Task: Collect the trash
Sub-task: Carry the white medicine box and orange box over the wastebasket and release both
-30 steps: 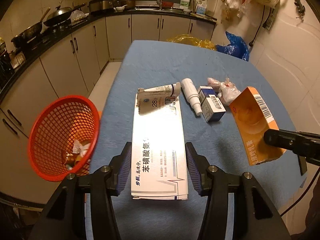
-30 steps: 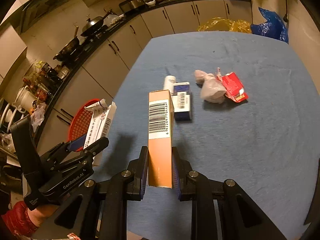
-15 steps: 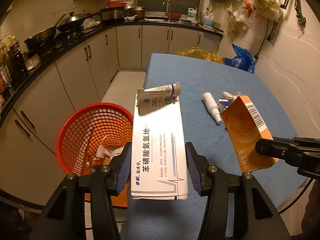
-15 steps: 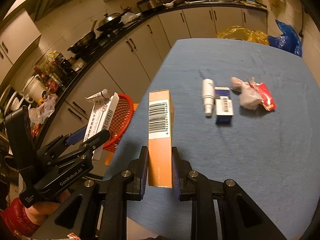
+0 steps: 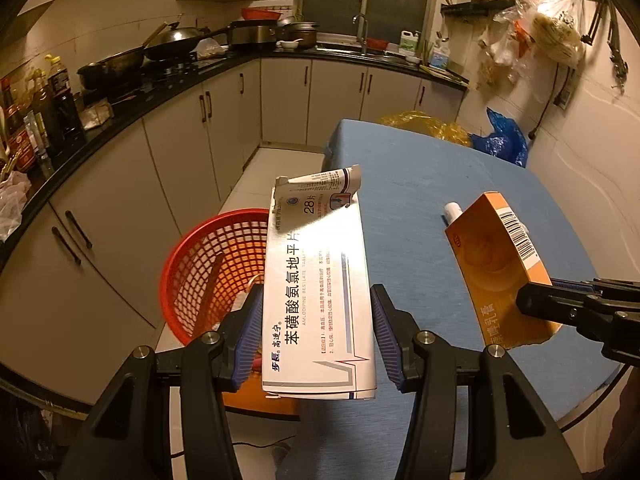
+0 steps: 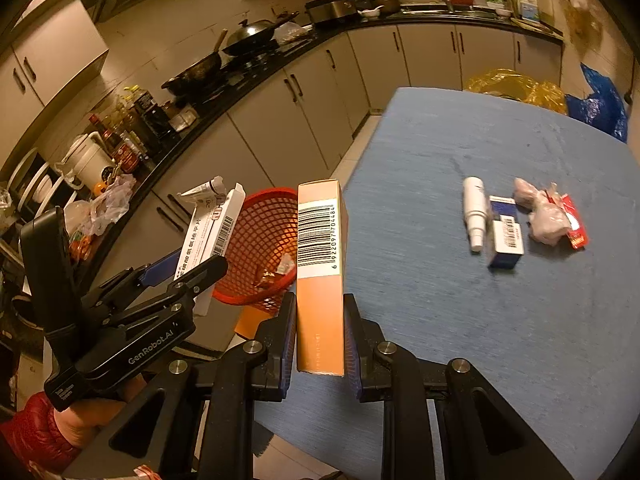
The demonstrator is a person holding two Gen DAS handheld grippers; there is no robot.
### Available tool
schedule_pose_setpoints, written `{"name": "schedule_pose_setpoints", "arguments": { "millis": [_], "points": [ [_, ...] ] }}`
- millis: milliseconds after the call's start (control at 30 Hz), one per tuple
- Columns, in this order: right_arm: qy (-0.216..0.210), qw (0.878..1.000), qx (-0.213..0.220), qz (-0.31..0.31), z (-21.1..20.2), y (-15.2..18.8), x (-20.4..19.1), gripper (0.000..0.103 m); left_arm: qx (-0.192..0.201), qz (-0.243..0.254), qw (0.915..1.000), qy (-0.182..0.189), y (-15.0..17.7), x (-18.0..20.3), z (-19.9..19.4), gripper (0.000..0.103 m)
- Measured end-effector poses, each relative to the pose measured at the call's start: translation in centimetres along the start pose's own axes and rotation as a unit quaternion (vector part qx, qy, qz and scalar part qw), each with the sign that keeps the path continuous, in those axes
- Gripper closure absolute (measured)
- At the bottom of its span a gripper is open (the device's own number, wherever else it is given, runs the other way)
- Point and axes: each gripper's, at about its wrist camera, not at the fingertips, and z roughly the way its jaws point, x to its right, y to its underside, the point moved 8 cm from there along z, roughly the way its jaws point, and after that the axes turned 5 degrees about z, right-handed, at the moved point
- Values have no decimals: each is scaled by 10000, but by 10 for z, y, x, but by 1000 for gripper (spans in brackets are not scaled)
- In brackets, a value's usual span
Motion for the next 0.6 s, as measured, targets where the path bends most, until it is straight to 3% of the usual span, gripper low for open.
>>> {"name": "schedule_pose_setpoints", "arguments": {
  "millis": [600],
  "points": [
    [-198, 9994, -175, -205, 26, -10, -30, 80, -41, -346, 9992, -215, 9, -42, -2, 52]
  ]
}}
